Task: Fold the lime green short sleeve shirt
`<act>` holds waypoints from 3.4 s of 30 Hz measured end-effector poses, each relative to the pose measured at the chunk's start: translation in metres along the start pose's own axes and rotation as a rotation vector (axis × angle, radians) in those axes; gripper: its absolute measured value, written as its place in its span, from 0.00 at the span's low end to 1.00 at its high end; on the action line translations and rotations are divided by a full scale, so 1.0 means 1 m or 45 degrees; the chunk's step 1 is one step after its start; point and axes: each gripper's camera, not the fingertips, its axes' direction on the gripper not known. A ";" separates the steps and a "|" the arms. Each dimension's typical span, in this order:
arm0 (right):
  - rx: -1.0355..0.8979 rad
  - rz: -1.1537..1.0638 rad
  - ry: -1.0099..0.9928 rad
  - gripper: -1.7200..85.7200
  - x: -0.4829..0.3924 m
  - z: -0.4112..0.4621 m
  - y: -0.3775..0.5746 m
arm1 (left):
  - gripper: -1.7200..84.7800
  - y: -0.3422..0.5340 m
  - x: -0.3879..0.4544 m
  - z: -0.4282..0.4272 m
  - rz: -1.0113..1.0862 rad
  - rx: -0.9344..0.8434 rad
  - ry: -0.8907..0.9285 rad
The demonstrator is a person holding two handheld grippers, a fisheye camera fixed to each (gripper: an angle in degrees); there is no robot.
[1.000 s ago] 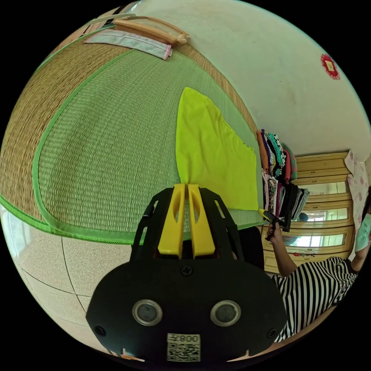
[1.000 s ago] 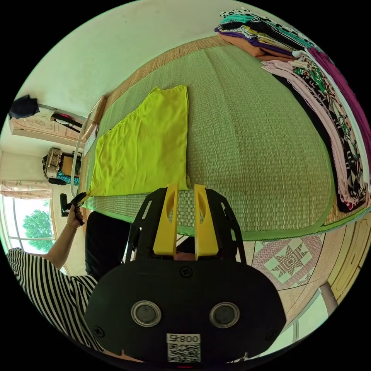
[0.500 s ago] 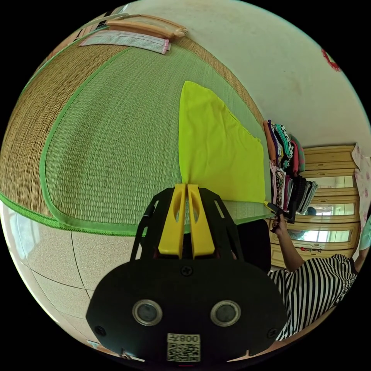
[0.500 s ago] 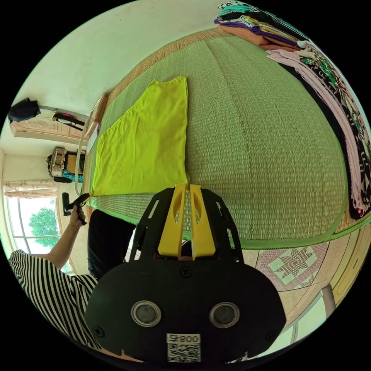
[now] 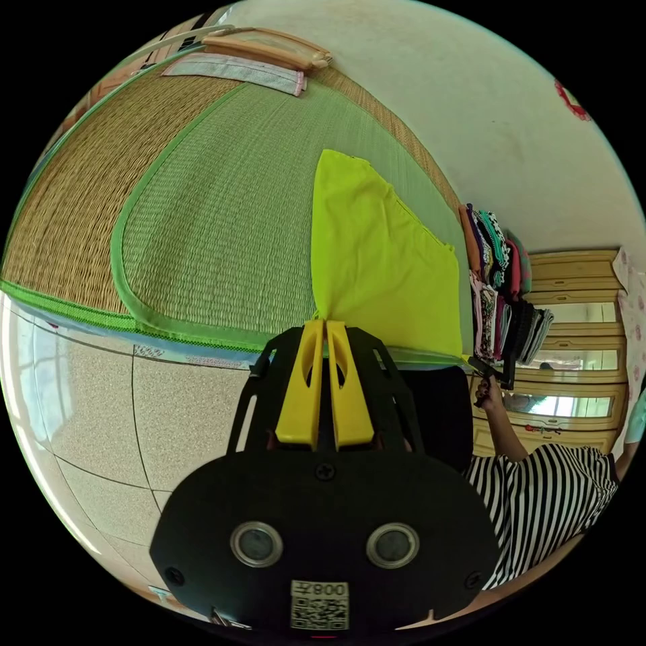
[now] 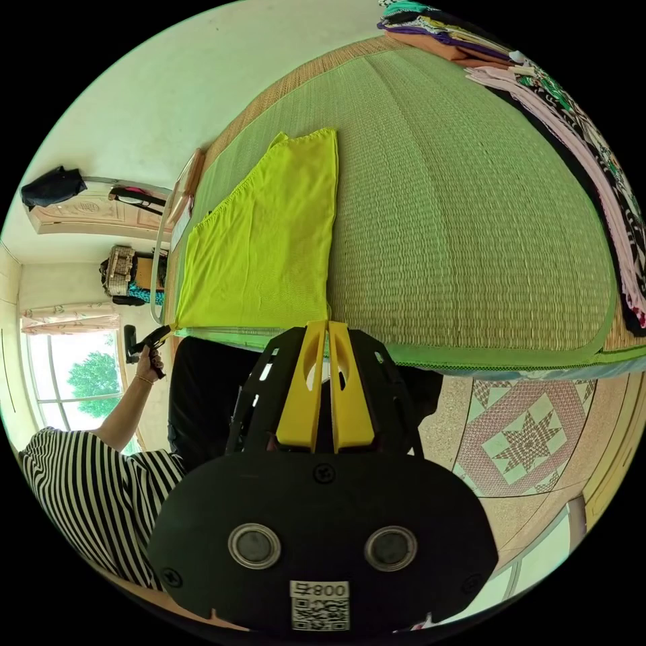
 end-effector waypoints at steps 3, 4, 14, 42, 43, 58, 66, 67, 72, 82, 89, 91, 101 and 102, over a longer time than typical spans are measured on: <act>-0.016 0.002 -0.019 0.02 0.003 -0.003 0.017 | 0.02 0.020 0.009 -0.013 -0.012 -0.011 -0.009; -0.019 0.004 -0.029 0.02 0.004 -0.004 0.024 | 0.02 0.028 0.014 -0.018 -0.020 -0.010 -0.007; 0.006 -0.001 -0.069 0.02 0.007 -0.018 0.068 | 0.02 0.076 0.079 -0.057 -0.034 -0.019 -0.041; 0.120 -0.077 -0.169 0.02 0.018 -0.028 0.104 | 0.08 0.127 0.657 -0.017 0.873 -0.294 0.154; 0.122 -0.084 -0.173 0.02 0.020 -0.028 0.105 | 0.09 0.129 0.696 -0.007 0.953 -0.332 0.121; 0.145 -0.173 -0.311 0.02 0.043 -0.027 0.114 | 0.10 0.167 1.036 0.062 1.487 -0.449 -0.416; 0.138 -0.175 -0.407 0.02 0.070 -0.009 0.117 | 0.04 0.156 1.109 0.055 1.420 -0.454 -0.407; 0.140 -0.176 -0.418 0.02 0.074 -0.007 0.117 | 0.04 0.154 1.118 0.052 1.411 -0.452 -0.396; 0.169 -0.147 -0.454 0.02 0.099 0.001 0.118 | 0.03 0.139 1.140 0.039 1.337 -0.432 -0.337; 0.206 0.058 -0.660 0.11 0.188 0.045 0.084 | 0.03 0.094 1.149 0.004 1.115 -0.366 -0.110; 0.179 0.168 -0.734 0.13 0.221 0.089 0.030 | 0.03 0.076 1.151 0.000 1.098 -0.377 -0.060; 0.160 0.189 -0.721 0.13 0.227 0.102 0.009 | 0.03 0.072 1.150 0.001 1.100 -0.382 -0.048; 0.085 0.147 -0.678 0.12 0.219 0.145 -0.071 | 0.03 0.046 1.120 0.016 1.053 -0.416 0.053; 0.072 0.136 -0.678 0.12 0.215 0.151 -0.081 | 0.03 0.045 1.117 0.017 1.049 -0.417 0.060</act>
